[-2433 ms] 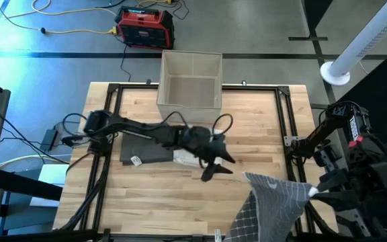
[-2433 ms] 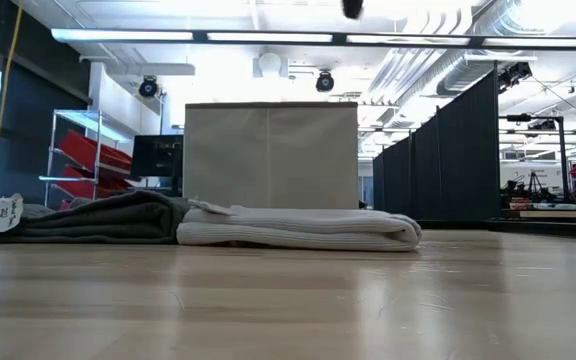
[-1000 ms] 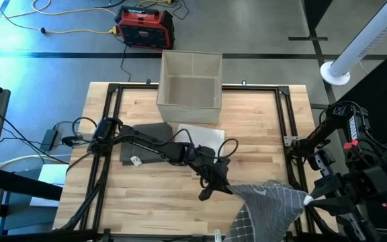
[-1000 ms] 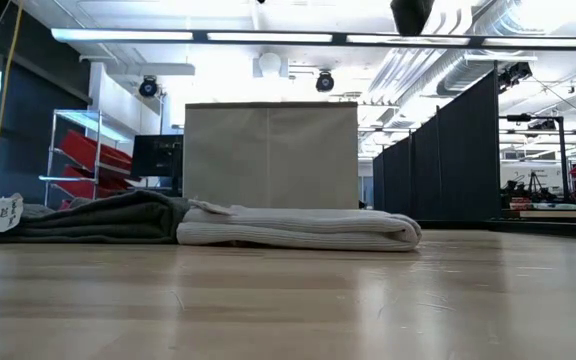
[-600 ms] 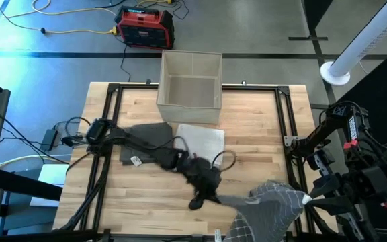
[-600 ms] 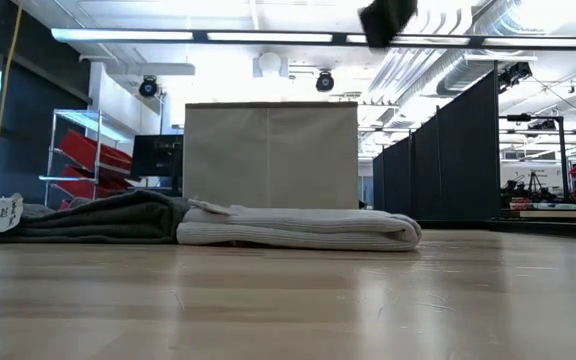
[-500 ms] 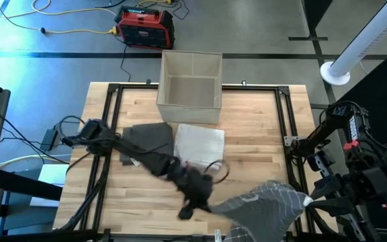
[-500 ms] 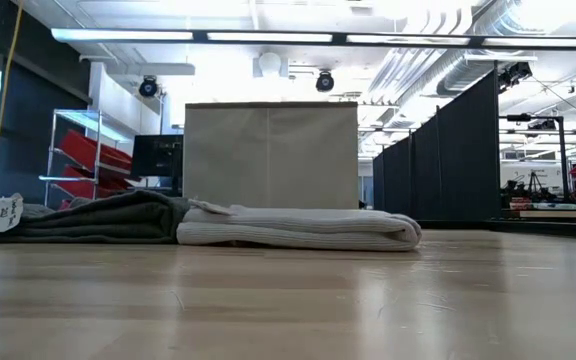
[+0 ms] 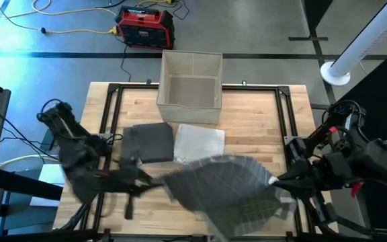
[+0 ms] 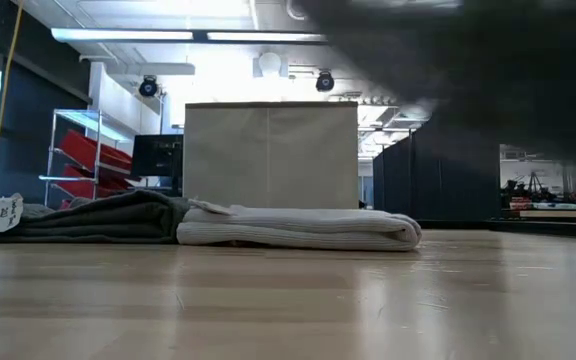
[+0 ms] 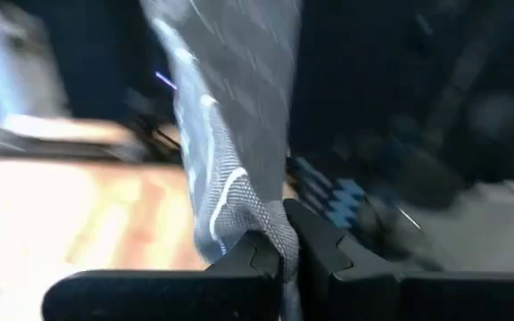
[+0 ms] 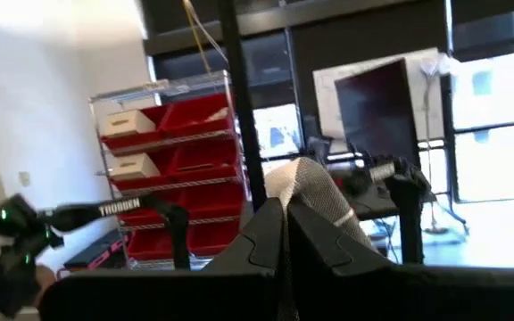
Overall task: Fold towel
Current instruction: Fold the gray squared towel
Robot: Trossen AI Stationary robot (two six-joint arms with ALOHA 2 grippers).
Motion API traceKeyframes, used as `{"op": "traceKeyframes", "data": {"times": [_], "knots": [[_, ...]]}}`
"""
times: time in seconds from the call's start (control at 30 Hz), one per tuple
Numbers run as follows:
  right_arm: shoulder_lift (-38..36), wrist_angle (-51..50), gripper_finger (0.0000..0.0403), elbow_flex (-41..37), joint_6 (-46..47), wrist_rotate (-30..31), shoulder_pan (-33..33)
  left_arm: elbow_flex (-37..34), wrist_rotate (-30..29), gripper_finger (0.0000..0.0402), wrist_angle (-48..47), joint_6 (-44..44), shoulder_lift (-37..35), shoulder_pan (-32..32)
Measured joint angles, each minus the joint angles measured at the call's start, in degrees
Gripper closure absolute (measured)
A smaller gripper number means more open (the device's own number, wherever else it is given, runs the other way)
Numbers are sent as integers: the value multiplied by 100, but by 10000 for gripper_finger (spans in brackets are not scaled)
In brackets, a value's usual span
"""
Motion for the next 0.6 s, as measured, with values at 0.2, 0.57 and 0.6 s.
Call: {"op": "traceKeyframes", "data": {"times": [0.2, 0.57, 0.6], "knots": [[-167, 131, 403, 0, -559, 846, -162, 1, -2697, 401, 399, 627, -783, -873], [-319, 1531, 403, 0, -2513, 2002, 61, 60, -2603, 401, 4882, 5329, -805, -1005], [-319, 1558, 403, 0, -2550, 1981, 102, 139, -2603, 401, 5105, 5679, -805, -1005]]}}
